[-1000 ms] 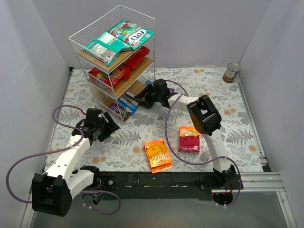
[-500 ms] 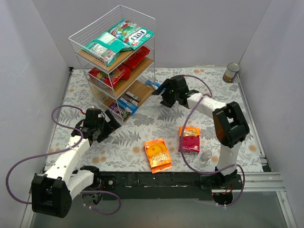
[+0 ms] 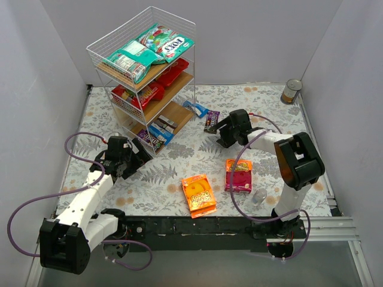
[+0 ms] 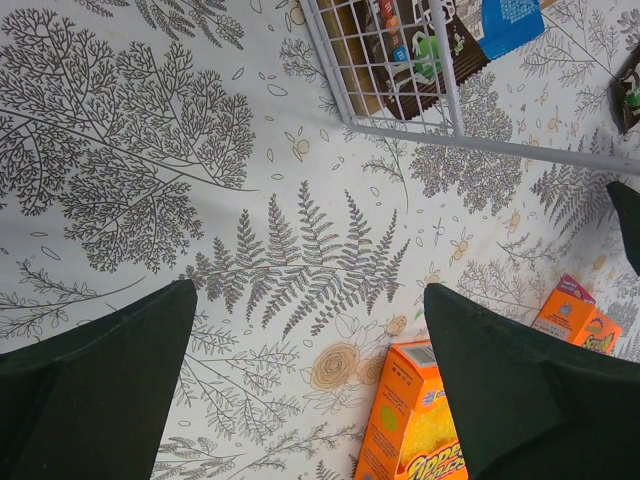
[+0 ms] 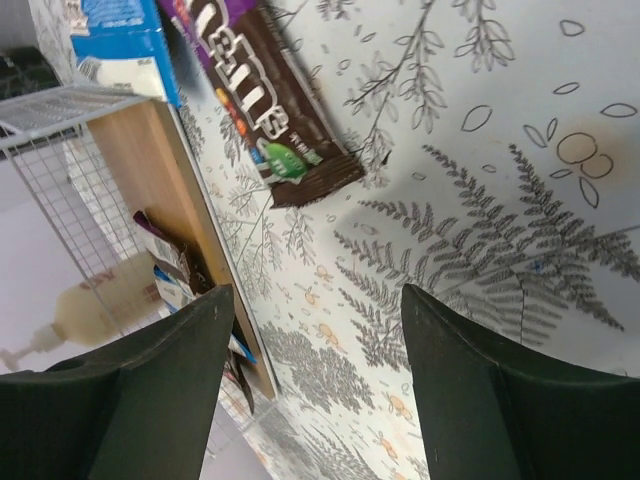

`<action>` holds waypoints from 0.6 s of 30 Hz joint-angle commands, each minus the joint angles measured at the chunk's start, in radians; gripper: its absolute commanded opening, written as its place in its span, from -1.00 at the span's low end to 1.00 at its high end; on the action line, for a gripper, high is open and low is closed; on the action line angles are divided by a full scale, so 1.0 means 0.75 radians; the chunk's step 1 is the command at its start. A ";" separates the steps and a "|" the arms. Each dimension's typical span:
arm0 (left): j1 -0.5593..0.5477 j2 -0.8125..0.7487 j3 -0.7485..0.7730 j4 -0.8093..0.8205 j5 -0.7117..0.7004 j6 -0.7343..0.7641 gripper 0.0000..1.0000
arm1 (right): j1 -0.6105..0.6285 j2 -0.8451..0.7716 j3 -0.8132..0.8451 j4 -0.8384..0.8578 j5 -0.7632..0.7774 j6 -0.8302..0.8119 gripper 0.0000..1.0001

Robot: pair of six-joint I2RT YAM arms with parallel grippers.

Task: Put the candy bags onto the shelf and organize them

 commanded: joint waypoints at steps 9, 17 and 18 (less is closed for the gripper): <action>0.003 -0.020 0.044 -0.004 -0.028 0.020 0.96 | 0.032 0.219 0.119 0.196 0.113 0.313 0.44; 0.003 0.007 0.054 -0.008 -0.075 0.035 0.96 | 0.055 0.303 0.275 -0.009 0.229 0.313 0.39; 0.003 0.011 0.056 -0.008 -0.079 0.035 0.96 | 0.053 0.303 0.275 -0.017 0.235 0.315 0.39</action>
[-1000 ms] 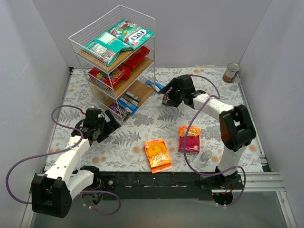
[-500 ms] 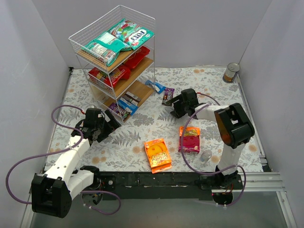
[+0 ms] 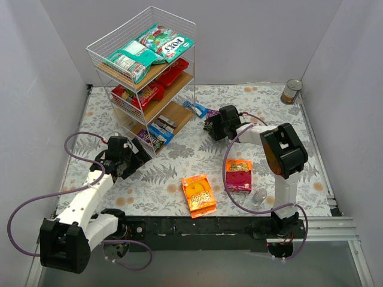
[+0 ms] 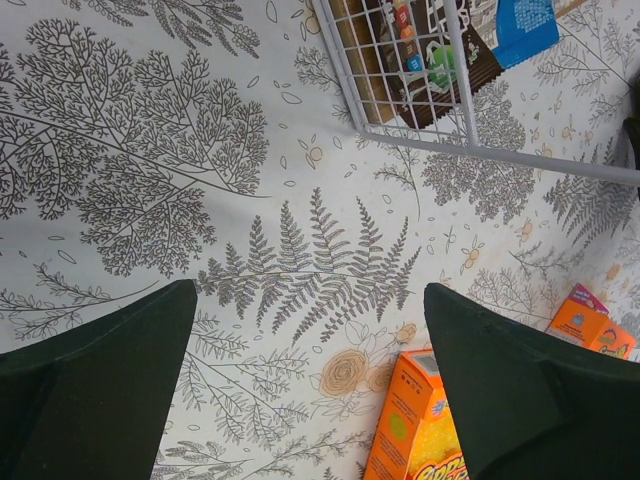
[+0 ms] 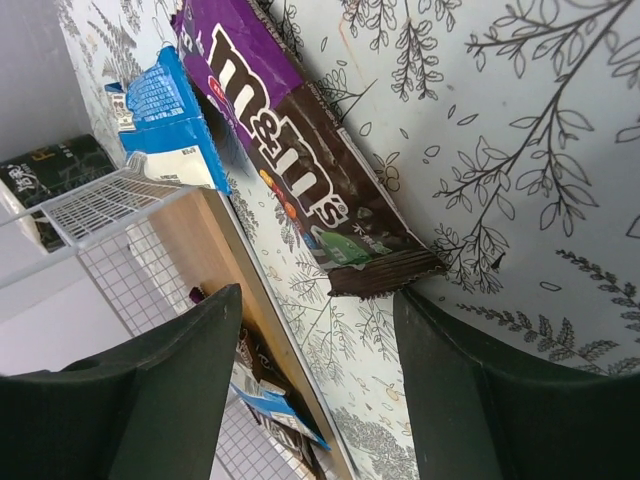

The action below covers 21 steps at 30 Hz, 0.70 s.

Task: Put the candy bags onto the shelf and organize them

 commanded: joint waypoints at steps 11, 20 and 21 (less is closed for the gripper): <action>0.003 0.013 0.068 -0.008 -0.062 0.033 0.96 | -0.030 0.002 -0.026 -0.195 0.152 0.082 -0.04; 0.003 0.015 0.066 -0.006 -0.057 0.028 0.96 | -0.081 -0.006 -0.069 -0.162 0.142 0.021 -0.76; 0.003 0.017 0.068 -0.006 -0.057 0.028 0.96 | -0.083 -0.006 -0.075 -0.154 0.132 0.014 -0.82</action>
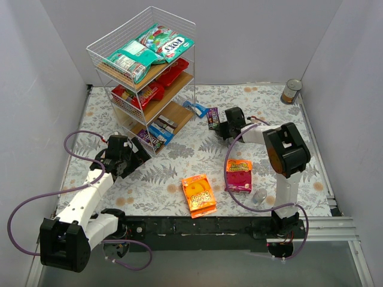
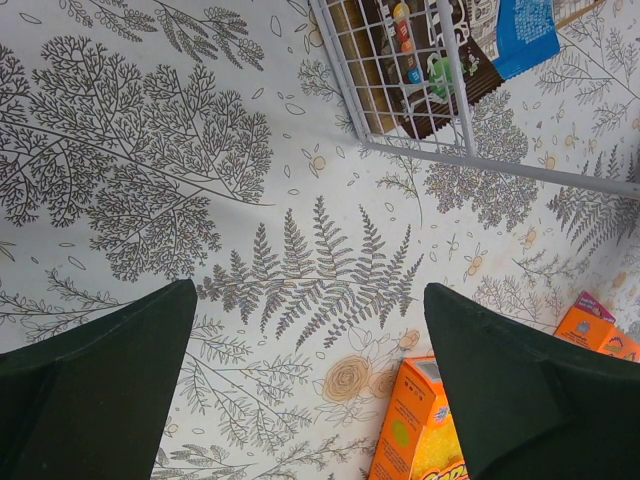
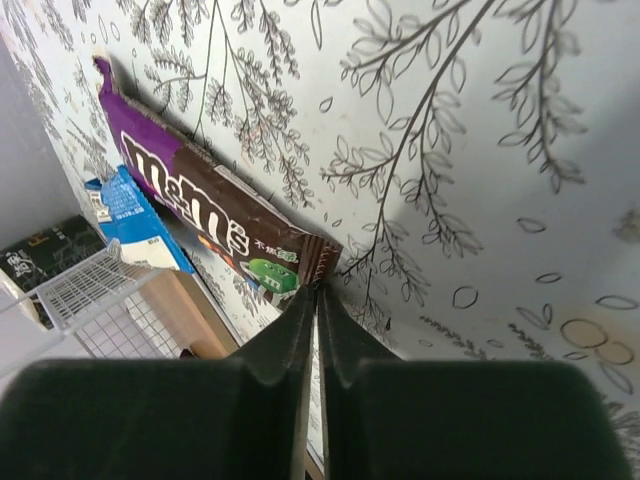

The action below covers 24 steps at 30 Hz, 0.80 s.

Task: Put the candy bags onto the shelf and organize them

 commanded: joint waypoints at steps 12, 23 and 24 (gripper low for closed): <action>0.003 0.007 0.028 0.040 0.012 0.019 0.96 | -0.073 -0.234 -0.172 -0.105 -0.056 -0.450 -0.97; 0.005 0.050 -0.011 0.140 0.171 0.038 0.96 | -0.086 -0.400 -0.244 -0.275 -0.522 -1.043 -0.97; 0.005 0.060 -0.017 0.146 0.186 0.038 0.96 | -0.086 -0.404 -0.232 -0.309 -0.538 -1.084 -0.97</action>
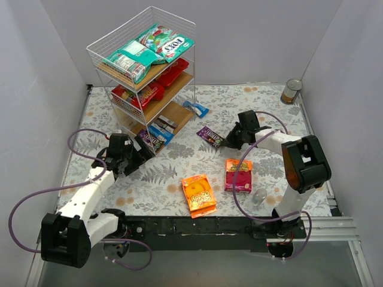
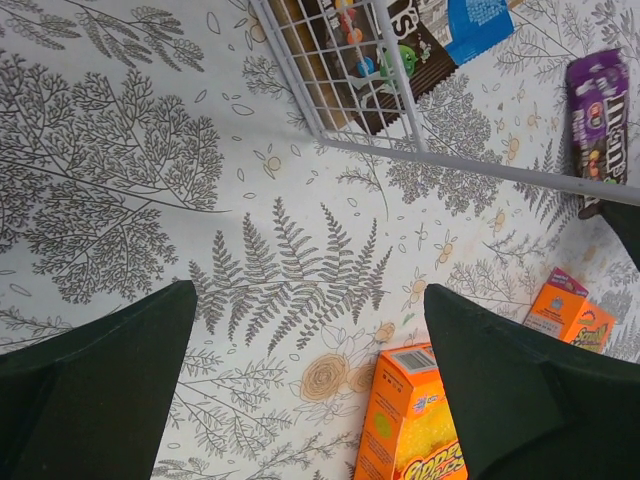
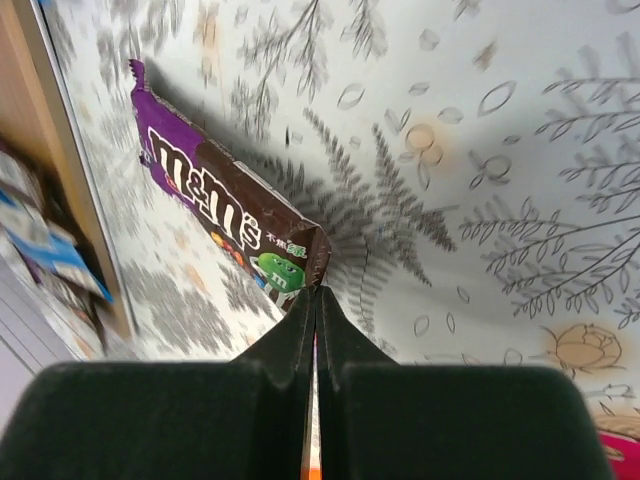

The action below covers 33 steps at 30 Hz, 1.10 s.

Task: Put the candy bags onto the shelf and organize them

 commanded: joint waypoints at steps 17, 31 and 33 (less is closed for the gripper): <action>0.003 0.056 -0.123 0.196 0.301 -0.026 0.74 | 0.271 0.163 0.192 -0.337 -0.487 -0.903 -0.97; 0.001 0.096 -0.183 0.263 0.430 -0.023 0.33 | 0.379 0.304 0.413 -0.312 -0.404 -0.913 -0.87; 0.003 0.107 -0.197 0.288 0.444 -0.044 0.27 | 0.379 0.282 0.389 -0.302 -0.395 -0.899 -0.54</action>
